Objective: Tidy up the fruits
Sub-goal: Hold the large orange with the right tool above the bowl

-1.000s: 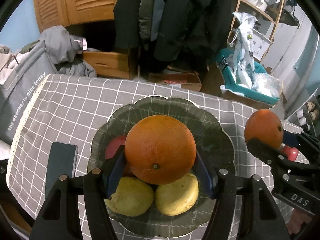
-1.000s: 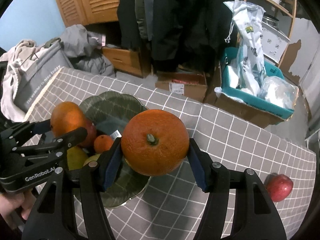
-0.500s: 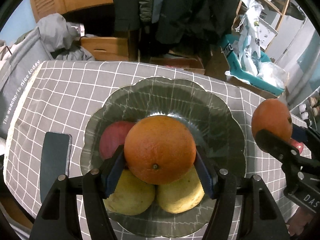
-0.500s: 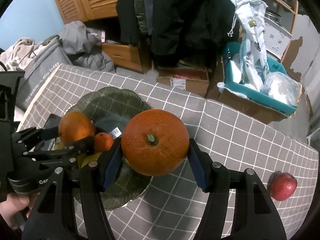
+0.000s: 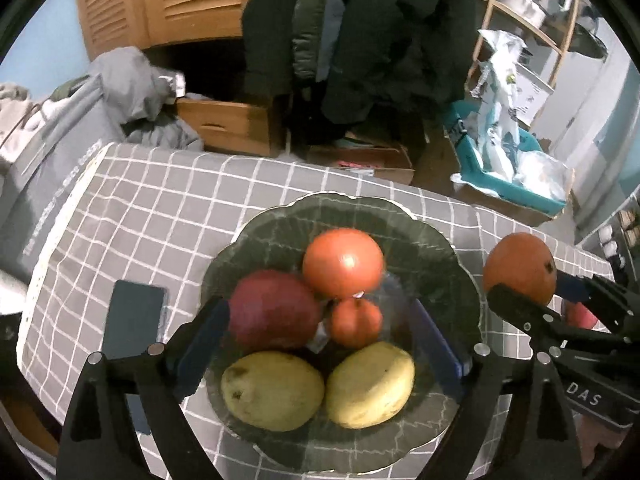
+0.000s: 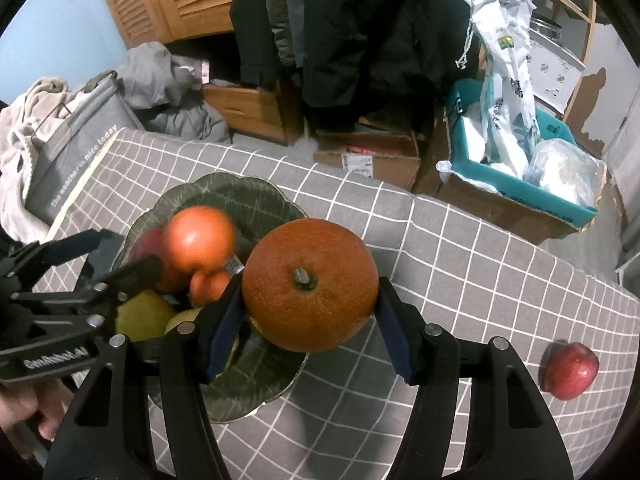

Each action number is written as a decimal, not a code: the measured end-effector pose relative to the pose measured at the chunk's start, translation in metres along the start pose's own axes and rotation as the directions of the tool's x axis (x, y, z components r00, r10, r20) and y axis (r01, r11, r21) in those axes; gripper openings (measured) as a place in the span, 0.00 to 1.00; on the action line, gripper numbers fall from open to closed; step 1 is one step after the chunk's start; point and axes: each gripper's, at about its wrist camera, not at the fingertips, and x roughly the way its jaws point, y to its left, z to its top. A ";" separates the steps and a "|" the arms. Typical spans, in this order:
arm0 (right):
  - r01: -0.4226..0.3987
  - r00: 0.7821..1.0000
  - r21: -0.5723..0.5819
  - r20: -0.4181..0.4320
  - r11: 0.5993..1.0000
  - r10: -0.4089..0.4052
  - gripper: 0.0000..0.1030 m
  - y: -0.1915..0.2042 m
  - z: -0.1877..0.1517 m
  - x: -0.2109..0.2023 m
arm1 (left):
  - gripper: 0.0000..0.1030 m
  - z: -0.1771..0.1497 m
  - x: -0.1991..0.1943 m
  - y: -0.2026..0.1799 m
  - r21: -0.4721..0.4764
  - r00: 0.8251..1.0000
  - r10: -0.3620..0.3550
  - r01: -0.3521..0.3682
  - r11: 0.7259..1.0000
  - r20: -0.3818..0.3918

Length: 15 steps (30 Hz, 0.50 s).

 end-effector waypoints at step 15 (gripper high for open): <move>-0.035 0.997 -0.063 -0.075 0.997 0.031 0.64 0.028 -0.002 0.026 | 0.90 -0.016 -0.011 0.031 -0.067 1.000 0.024 -0.025 0.997 -0.009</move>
